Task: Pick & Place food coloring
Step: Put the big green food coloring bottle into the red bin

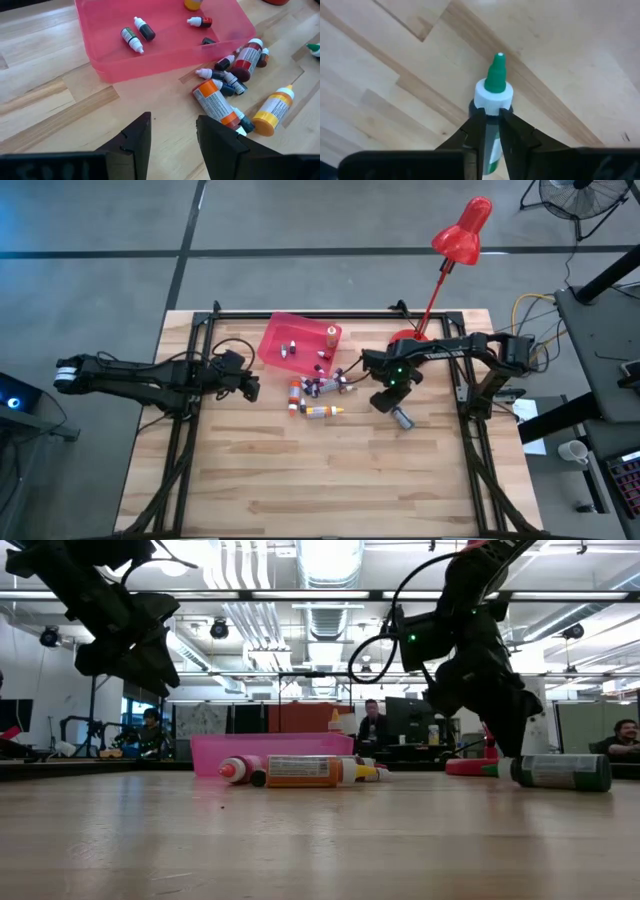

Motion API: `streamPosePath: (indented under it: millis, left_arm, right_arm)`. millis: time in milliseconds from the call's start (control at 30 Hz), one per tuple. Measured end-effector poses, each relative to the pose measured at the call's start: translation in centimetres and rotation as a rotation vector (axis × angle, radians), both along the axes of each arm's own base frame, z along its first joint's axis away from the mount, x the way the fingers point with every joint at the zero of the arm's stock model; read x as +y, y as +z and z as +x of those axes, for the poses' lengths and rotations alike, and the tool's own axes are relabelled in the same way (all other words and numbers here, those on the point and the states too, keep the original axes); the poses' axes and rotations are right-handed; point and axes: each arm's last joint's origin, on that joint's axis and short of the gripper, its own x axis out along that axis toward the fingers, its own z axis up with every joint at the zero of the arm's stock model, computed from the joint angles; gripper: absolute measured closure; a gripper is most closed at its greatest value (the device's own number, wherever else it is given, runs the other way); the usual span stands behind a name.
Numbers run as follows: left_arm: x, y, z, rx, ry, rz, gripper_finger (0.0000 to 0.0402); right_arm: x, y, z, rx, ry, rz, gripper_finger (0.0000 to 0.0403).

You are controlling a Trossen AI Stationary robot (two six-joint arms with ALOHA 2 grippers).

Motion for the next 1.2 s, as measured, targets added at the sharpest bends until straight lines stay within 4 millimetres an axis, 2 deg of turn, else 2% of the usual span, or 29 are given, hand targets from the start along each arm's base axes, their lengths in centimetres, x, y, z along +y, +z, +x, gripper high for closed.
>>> streamPosePath:
  millis: [233,600,733,967,1200]
  left_arm:
    - [0.0,0.0,0.0,0.0,-0.003,0.003,0.0271]
    - [0.0,0.0,0.1,-0.008,0.001,-0.002,0.0271]
    - [0.0,0.0,0.1,-0.01,0.001,-0.006,0.0271]
    - [0.0,0.0,0.1,-0.01,0.001,-0.007,0.0271]
    - [0.0,0.1,0.1,-0.01,0.001,-0.007,0.0271]
  right_arm:
    - [0.0,-0.1,-0.1,-0.011,0.045,0.007,0.032]
    - [-0.3,0.5,0.3,-0.039,0.047,0.001,0.0201]
    - [-0.3,0.2,0.2,-0.02,0.027,-0.019,0.0171]
    - [-0.4,-0.3,0.3,-0.049,0.027,-0.05,0.0148]
    - [-0.3,-1.4,0.8,-0.043,0.036,-0.049,0.0153]
